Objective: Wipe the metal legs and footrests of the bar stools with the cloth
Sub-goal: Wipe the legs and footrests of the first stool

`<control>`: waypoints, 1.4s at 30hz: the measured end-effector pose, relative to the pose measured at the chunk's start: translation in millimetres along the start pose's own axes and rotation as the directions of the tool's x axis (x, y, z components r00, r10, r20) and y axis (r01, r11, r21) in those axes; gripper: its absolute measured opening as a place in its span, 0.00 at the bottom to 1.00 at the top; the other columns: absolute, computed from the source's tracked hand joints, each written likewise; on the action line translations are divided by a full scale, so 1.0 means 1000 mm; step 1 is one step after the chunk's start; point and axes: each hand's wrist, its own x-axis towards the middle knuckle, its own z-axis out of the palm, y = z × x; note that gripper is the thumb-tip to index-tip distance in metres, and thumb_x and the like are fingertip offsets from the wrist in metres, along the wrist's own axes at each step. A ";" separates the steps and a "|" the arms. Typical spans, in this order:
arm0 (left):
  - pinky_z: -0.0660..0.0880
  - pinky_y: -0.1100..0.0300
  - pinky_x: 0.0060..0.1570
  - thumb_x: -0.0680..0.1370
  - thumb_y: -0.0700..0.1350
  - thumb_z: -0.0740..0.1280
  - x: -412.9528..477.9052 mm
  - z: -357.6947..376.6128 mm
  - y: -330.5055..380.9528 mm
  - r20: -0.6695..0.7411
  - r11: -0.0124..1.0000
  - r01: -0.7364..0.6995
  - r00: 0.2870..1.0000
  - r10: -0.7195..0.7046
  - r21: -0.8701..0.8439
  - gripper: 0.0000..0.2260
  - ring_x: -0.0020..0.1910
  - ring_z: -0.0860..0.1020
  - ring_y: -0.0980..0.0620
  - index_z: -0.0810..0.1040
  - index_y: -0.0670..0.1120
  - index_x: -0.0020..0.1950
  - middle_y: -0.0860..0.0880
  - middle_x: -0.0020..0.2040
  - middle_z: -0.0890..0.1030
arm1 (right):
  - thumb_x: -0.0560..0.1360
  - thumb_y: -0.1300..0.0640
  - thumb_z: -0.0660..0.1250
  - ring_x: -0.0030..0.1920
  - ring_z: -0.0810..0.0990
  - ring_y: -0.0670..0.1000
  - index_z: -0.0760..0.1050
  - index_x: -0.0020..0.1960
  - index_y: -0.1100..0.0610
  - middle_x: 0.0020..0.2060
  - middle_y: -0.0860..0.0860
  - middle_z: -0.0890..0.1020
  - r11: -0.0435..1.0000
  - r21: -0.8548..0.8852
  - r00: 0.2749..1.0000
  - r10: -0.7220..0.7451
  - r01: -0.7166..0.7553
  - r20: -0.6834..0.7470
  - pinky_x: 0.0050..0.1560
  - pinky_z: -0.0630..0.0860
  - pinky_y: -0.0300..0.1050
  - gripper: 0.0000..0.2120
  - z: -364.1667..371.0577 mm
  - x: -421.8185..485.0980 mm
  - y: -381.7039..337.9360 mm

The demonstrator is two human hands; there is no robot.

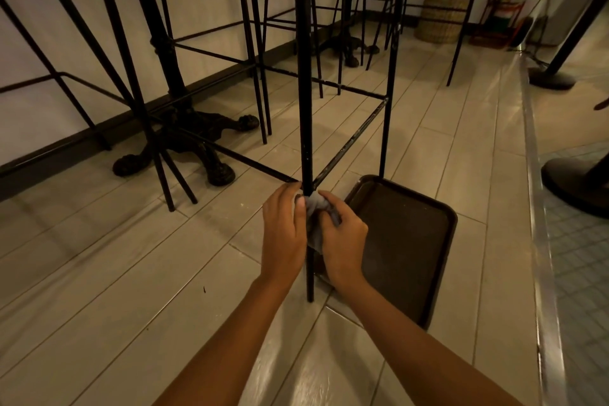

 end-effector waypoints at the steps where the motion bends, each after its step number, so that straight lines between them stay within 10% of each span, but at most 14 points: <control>1: 0.62 0.81 0.55 0.79 0.56 0.49 0.001 0.000 0.001 -0.007 1.000 -0.006 1.000 0.006 -0.005 0.22 0.61 0.64 0.62 0.69 0.47 0.66 0.47 0.63 0.72 | 0.75 0.66 0.62 0.50 0.81 0.45 0.77 0.58 0.57 0.50 0.52 0.82 1.000 0.008 1.000 -0.014 0.014 -0.009 0.57 0.78 0.44 0.14 -0.001 0.001 -0.001; 5: 0.61 0.80 0.59 0.82 0.45 0.53 0.008 -0.002 0.004 -0.032 1.000 -0.011 0.999 0.010 -0.027 0.15 0.60 0.63 0.69 0.68 0.46 0.68 0.49 0.64 0.71 | 0.75 0.66 0.62 0.50 0.81 0.47 0.77 0.58 0.56 0.50 0.53 0.83 0.997 0.028 0.998 -0.069 0.069 -0.008 0.56 0.79 0.46 0.14 -0.007 0.005 -0.007; 9: 0.58 0.57 0.70 0.76 0.30 0.55 0.024 -0.004 -0.005 0.050 0.985 -0.095 0.995 0.089 0.142 0.24 0.71 0.63 0.49 0.63 0.41 0.72 0.43 0.71 0.67 | 0.76 0.68 0.61 0.52 0.81 0.45 0.78 0.57 0.55 0.50 0.51 0.82 0.987 0.027 0.988 -0.156 0.156 -0.004 0.57 0.78 0.44 0.14 -0.016 0.012 -0.012; 13: 0.65 0.43 0.66 0.73 0.36 0.53 0.037 -0.006 -0.016 0.244 0.898 -0.219 0.961 0.130 0.383 0.21 0.68 0.68 0.39 0.72 0.38 0.65 0.39 0.65 0.74 | 0.75 0.70 0.61 0.51 0.80 0.45 0.78 0.54 0.57 0.49 0.50 0.82 0.966 -0.044 0.966 -0.253 0.255 0.050 0.56 0.77 0.42 0.14 -0.020 0.016 -0.010; 18: 0.68 0.40 0.61 0.70 0.41 0.63 0.041 -0.004 -0.024 0.271 0.794 -0.330 0.938 0.216 0.511 0.17 0.62 0.74 0.38 0.77 0.39 0.57 0.41 0.57 0.80 | 0.74 0.67 0.59 0.50 0.78 0.39 0.79 0.53 0.57 0.48 0.47 0.80 0.952 -0.053 0.938 -0.285 0.300 0.196 0.54 0.73 0.31 0.13 -0.023 0.001 0.000; 28: 0.62 0.39 0.64 0.65 0.29 0.68 0.035 0.003 -0.019 0.143 0.820 -0.279 0.960 0.239 0.500 0.23 0.64 0.72 0.37 0.75 0.36 0.59 0.38 0.59 0.78 | 0.76 0.69 0.59 0.54 0.78 0.47 0.76 0.57 0.60 0.52 0.53 0.80 0.950 0.012 0.950 -0.313 0.313 0.014 0.58 0.76 0.45 0.13 -0.024 0.036 -0.009; 38: 0.64 0.47 0.68 0.71 0.43 0.73 0.034 0.022 -0.032 0.197 0.730 -0.278 0.960 0.198 0.624 0.26 0.68 0.69 0.39 0.69 0.37 0.65 0.37 0.61 0.76 | 0.76 0.50 0.53 0.66 0.69 0.50 0.75 0.60 0.63 0.59 0.57 0.78 0.919 -0.172 0.906 -0.293 0.355 0.305 0.71 0.62 0.44 0.22 0.003 0.051 -0.004; 42: 0.64 0.47 0.66 0.70 0.40 0.72 0.032 0.023 -0.028 0.152 0.742 -0.250 0.968 0.199 0.622 0.23 0.66 0.70 0.39 0.72 0.36 0.62 0.37 0.60 0.77 | 0.76 0.58 0.57 0.62 0.75 0.57 0.76 0.56 0.65 0.55 0.60 0.79 0.832 -0.304 0.865 -0.351 0.464 0.359 0.70 0.62 0.40 0.16 0.002 0.064 0.007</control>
